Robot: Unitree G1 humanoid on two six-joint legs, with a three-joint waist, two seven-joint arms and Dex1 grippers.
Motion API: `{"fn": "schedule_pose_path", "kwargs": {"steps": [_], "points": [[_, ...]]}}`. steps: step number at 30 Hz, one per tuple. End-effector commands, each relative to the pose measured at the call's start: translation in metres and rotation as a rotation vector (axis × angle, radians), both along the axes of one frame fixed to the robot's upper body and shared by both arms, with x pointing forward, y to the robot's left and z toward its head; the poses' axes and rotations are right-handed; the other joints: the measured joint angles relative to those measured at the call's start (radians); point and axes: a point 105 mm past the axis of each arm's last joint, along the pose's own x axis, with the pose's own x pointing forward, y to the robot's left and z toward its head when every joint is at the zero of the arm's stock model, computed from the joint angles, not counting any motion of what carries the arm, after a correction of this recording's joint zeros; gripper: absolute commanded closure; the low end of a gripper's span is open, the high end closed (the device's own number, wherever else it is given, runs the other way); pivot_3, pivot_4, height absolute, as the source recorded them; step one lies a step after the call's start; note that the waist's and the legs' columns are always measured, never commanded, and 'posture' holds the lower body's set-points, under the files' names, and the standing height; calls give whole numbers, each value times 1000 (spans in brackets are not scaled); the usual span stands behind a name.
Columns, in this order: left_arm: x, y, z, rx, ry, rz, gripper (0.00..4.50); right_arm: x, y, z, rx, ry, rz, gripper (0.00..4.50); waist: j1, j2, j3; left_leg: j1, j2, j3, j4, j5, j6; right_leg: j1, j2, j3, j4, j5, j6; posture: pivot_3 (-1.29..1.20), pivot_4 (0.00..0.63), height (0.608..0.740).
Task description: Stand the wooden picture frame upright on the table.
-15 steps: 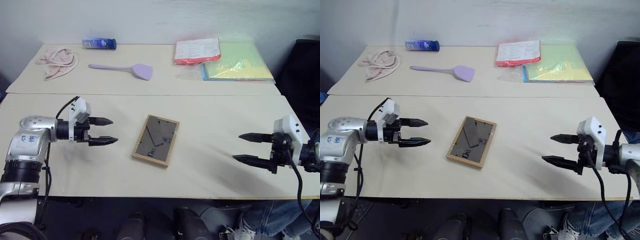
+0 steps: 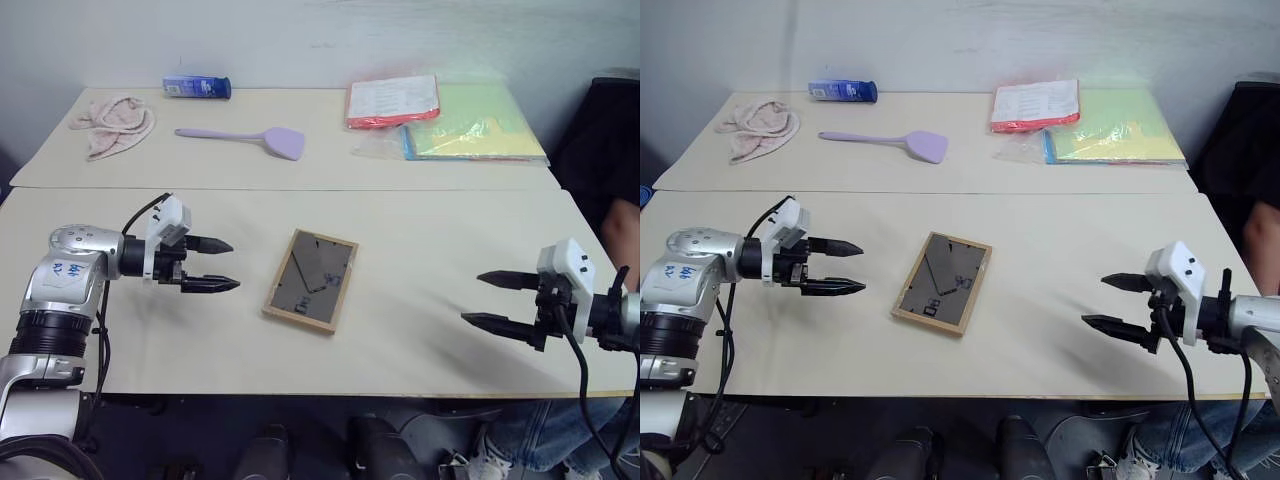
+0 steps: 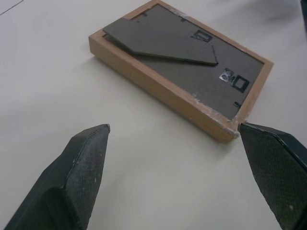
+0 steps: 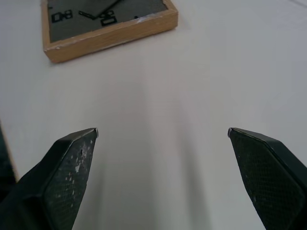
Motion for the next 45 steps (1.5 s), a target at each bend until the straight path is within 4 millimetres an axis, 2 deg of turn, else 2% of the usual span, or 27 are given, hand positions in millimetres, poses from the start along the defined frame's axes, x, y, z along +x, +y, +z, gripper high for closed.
{"fn": "schedule_pose_path", "kwargs": {"steps": [1,4,8,12,16,20,23,24,27,31,32,35,37,40,45], "points": [[9,-7,-10,109,-61,-27,952,12,12,-3,-42,-40,34,649,0,0,0,0,0,0,0,0,0,0,0,0,0,0,0,0,150,740],[21,-18,-22,138,-82,-21,1886,22,24,-12,-75,-34,74,1636,0,0,0,0,0,1,0,0,-1,-1,0,0,0,0,0,0,150,740],[18,-37,-47,223,-106,-140,3149,42,43,-24,-126,-57,130,3076,-2,0,0,-3,0,1,2,3,-5,-3,0,0,1,0,0,0,150,740],[15,-62,-48,162,-90,-211,4443,53,58,-28,-130,-74,167,4474,3,0,0,-3,-1,1,2,3,-6,-4,0,0,1,0,0,0,150,740],[-3,-86,-44,66,-36,-281,4479,57,73,-27,-125,-96,193,4495,2,0,0,-9,-1,0,4,3,-5,-7,0,-1,4,0,1,0,150,740],[2,-84,-53,44,27,-150,4479,58,82,-35,-166,-115,207,4495,0,0,0,-9,-1,0,4,3,-5,-8,0,-1,5,0,1,0,150,740],[-5,-78,-54,-32,225,-74,4479,52,89,-42,-194,-129,252,4495,-1,0,0,-9,-1,0,4,4,-6,-9,0,-1,6,0,1,0,150,740],[-5,-76,-53,-91,359,-1,4479,49,93,-45,-208,-136,276,4495,-1,0,0,-9,-1,0,4,4,-6,-9,0,-1,7,0,1,0,150,740],[-4,-71,-53,-180,629,155,3996,47,103,-48,-225,-161,309,4500,-5,0,0,-9,-1,0,4,4,-6,-9,1,-1,8,0,1,0,150,740],[-23,-74,-44,-224,851,133,2848,51,110,-50,-245,-195,315,4500,-18,0,0,-9,-1,-1,4,4,-6,-9,1,-1,8,0,1,0,150,740],[-23,-73,-48,-210,911,176,2563,51,112,-51,-250,-202,322,4500,-22,0,0,-9,-1,-1,4,4,-6,-9,1,-1,8,0,1,0,150,740],[-27,-79,-51,-223,1024,204,1674,48,117,-56,-262,-210,350,4500,-25,0,0,-9,-1,-2,4,4,-7,-9,1,-1,8,0,1,0,150,740],[-28,-87,-47,-229,1043,183,1088,46,120,-57,-259,-212,360,4500,-25,0,0,-8,-1,-2,4,4,-7,-9,1,-1,8,0,1,0,150,740],[-26,-97,-57,-187,1029,200,224,45,123,-57,-253,-216,362,4500,-25,0,-1,-8,-1,-2,4,4,-7,-8,1,-1,8,0,1,0,150,740],[-30,-119,-62,-156,1029,146,224,47,127,-55,-237,-222,356,4500,-15,1,-3,-3,-2,-2,4,4,-7,-1,0,-1,6,0,1,0,150,740]]}}
